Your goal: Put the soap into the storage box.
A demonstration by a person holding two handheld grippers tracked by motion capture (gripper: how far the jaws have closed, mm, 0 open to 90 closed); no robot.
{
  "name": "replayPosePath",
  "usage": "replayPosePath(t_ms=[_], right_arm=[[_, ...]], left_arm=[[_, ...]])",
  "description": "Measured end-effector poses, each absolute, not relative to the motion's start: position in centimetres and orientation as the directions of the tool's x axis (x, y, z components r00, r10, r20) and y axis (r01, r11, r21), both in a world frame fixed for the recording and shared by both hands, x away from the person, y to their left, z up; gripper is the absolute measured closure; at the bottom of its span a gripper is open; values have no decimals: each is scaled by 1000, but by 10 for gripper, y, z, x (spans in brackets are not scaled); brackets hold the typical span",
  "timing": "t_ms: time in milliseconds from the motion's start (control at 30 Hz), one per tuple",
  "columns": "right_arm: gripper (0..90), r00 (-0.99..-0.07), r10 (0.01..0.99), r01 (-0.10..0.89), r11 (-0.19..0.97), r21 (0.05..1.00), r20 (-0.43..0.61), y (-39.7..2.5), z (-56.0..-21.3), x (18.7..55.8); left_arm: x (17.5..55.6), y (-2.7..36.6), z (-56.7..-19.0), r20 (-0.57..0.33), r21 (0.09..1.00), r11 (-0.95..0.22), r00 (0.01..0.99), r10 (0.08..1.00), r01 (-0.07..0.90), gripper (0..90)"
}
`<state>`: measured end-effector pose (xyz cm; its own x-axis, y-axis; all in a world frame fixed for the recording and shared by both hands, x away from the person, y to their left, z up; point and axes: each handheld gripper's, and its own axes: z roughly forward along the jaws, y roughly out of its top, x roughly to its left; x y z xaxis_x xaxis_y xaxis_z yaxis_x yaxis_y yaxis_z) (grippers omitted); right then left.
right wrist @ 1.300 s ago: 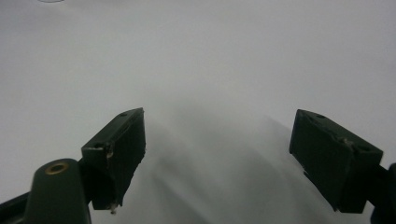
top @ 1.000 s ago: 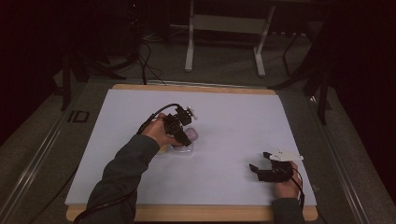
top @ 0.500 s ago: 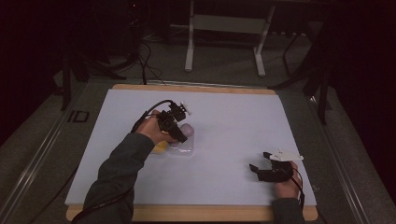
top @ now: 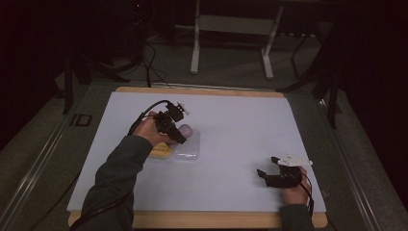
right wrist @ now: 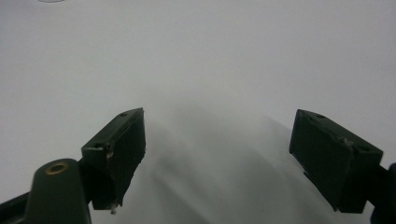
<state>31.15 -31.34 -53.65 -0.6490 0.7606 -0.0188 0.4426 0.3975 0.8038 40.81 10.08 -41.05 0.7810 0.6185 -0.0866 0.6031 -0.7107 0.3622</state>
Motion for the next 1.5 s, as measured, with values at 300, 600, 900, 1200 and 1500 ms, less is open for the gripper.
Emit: replayPosePath(t_ms=[300, 600, 900, 1200, 1500], right_arm=[[182, -649, 761, 444, 398, 803, -18, -313, -537, 311], [182, -649, 760, 444, 398, 803, -18, -313, -537, 311], [182, -649, 761, 444, 397, 803, -17, -313, -536, 312], [182, -649, 760, 444, 398, 803, -18, -313, -537, 311], [182, -649, 760, 442, 400, 803, -21, -313, -537, 311]], left_arm=[[412, 109, -412, -94, 362, -695, 766, 636, 621, 500], [415, 116, -412, -95, 363, -672, 744, 662, 645, 500], [418, 121, -412, -80, 359, -658, 724, 685, 662, 500], [420, 127, -413, -73, 361, -634, 699, 711, 683, 500], [423, 132, -416, -73, 371, -594, 660, 748, 714, 500]])
